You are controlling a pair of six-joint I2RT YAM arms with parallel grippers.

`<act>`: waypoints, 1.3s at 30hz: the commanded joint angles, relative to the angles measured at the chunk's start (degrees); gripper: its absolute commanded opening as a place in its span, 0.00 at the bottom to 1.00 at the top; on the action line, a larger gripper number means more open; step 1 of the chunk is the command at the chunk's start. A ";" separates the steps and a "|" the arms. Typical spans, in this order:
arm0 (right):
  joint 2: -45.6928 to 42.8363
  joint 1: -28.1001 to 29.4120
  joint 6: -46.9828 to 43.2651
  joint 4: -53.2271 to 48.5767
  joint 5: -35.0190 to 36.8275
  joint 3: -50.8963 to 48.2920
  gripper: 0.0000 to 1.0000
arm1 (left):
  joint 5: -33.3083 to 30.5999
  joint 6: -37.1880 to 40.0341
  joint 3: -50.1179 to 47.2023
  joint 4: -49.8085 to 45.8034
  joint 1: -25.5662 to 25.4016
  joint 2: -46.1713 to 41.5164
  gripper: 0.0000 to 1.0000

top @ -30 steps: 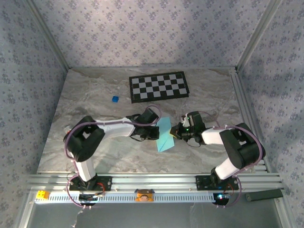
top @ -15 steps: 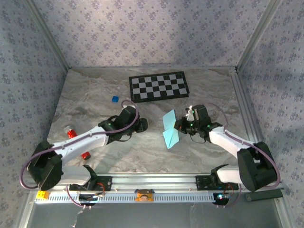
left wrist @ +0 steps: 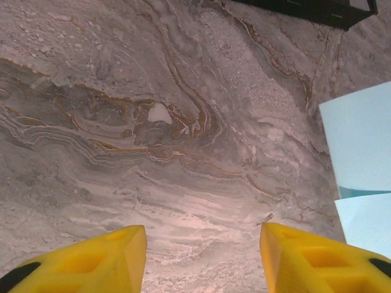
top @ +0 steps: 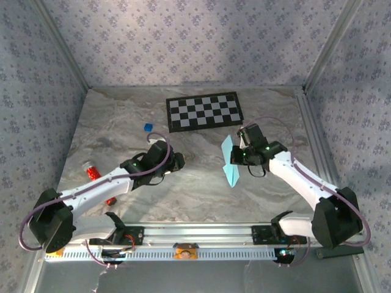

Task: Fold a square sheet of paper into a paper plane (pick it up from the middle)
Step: Turn over the paper at the center of the table.

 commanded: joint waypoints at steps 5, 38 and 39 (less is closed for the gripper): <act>7.99 7.56 -2.70 -17.69 27.07 9.22 0.00 | -4.36 -2.41 -2.38 -1.58 0.64 -4.36 0.58; 30.11 20.18 5.75 13.10 -9.71 15.38 0.26 | -16.05 -11.75 -10.96 -10.98 1.23 -24.75 0.59; 28.60 19.08 6.68 16.32 -12.78 12.66 0.32 | -15.53 -11.44 -10.64 -10.89 1.30 -24.01 0.59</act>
